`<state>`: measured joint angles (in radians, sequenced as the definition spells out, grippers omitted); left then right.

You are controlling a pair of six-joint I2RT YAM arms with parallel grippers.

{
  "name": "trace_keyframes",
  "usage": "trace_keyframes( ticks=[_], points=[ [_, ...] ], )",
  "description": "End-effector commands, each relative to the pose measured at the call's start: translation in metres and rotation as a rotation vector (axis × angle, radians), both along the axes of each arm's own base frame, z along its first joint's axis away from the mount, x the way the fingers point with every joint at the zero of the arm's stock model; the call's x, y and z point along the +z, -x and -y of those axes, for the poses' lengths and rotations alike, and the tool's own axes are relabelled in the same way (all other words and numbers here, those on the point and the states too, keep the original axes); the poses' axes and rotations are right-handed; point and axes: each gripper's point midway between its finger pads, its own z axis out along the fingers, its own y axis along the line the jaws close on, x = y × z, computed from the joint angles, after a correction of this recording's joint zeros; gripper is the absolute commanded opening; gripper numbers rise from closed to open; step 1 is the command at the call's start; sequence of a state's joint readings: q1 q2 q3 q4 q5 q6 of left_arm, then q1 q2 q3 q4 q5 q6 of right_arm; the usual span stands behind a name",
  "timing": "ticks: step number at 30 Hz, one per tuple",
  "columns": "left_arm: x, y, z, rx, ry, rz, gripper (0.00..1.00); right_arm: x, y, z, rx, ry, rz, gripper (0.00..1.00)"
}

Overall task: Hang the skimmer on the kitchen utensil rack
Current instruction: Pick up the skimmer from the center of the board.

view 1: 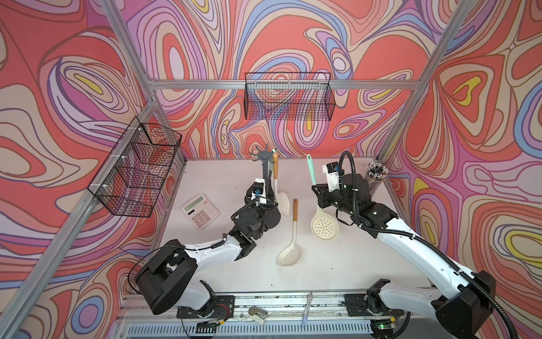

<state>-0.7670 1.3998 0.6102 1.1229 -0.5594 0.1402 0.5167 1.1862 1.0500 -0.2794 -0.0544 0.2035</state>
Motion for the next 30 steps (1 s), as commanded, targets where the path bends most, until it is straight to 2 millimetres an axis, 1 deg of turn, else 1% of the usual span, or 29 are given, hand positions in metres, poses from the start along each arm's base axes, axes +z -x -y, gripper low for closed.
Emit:
trace_keyframes(
  ticks=[1,7,9,12,14,19,24,26,30],
  points=[
    [-0.001,0.008,0.004,-0.050,-0.062,0.004,0.56,0.025,0.003,-0.005,0.044,-0.012,0.088,0.00],
    [-0.002,0.018,0.003,-0.109,-0.106,-0.004,0.62,0.036,0.007,-0.010,0.081,-0.017,0.142,0.00],
    [-0.002,0.022,0.000,-0.139,-0.105,-0.020,0.64,0.042,0.009,-0.012,0.097,-0.025,0.164,0.00],
    [0.003,0.028,-0.007,-0.159,-0.091,-0.026,0.65,0.050,0.015,-0.017,0.122,-0.035,0.197,0.00],
    [-0.007,0.035,-0.017,-0.156,-0.093,-0.053,0.65,0.057,0.022,-0.022,0.151,-0.046,0.235,0.00],
    [-0.009,0.043,-0.046,-0.122,-0.043,-0.093,0.66,0.070,0.046,-0.043,0.212,-0.025,0.325,0.00],
    [-0.015,0.043,-0.079,-0.094,0.052,-0.121,0.66,0.077,0.063,-0.057,0.264,-0.054,0.375,0.00],
    [-0.013,0.041,-0.086,-0.083,0.072,-0.117,0.66,0.073,0.066,-0.063,0.282,-0.053,0.379,0.00],
    [-0.012,0.035,-0.089,-0.088,0.108,-0.117,0.66,0.067,0.072,-0.073,0.334,-0.069,0.391,0.00]
  ],
)
